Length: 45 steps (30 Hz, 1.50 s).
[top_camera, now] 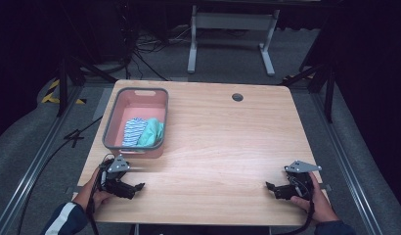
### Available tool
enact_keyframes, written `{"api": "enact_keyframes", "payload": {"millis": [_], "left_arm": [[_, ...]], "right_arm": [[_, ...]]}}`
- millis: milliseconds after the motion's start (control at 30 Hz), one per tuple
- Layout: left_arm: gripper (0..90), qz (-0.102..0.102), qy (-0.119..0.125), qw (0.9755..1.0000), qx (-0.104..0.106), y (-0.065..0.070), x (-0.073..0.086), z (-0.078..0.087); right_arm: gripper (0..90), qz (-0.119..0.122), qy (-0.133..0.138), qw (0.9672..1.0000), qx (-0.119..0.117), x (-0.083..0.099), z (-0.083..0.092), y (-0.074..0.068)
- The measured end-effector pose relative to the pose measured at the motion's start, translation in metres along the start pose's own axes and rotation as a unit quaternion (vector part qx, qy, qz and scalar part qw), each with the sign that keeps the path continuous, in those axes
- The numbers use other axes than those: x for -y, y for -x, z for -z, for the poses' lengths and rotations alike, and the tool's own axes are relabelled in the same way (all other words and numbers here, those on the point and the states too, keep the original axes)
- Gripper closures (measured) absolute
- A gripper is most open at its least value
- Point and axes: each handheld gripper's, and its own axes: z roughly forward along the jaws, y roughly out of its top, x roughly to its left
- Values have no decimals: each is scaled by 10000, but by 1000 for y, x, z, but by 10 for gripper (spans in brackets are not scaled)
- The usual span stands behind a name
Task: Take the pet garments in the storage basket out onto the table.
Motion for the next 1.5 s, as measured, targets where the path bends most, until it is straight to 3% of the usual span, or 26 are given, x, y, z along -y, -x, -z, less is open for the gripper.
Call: {"api": "enact_keyframes", "payload": {"millis": [133,433,533,733,1233,1333,1433,1467,1500], "left_arm": [[106,123,125,9998,-121,-2,3,4],[118,129,71,9998,-124,-1,2,5],[119,-36,-117,9999,-47,-5,3,11],[181,-109,-229,9997,-20,-5,4,18],[183,-177,429,9989,22,4,-13,56],[179,-219,570,9981,-65,6,-21,65],[164,-16,748,9971,-167,5,-32,76],[159,-16,748,9971,-167,5,-32,76],[159,-141,715,9970,-255,3,-35,79]], "right_arm": [[7,-13,7,10000,6,1,0,0],[7,-5,-5,10000,33,1,1,0],[6,5,-7,10000,20,1,1,0],[6,15,-10,10000,21,1,1,0],[6,11,-8,10000,17,2,1,0],[6,6,-10,10000,15,2,2,0],[6,7,-8,10000,8,2,2,0],[6,7,-8,10000,8,2,2,0],[6,9,-8,10000,9,2,2,0]]}}
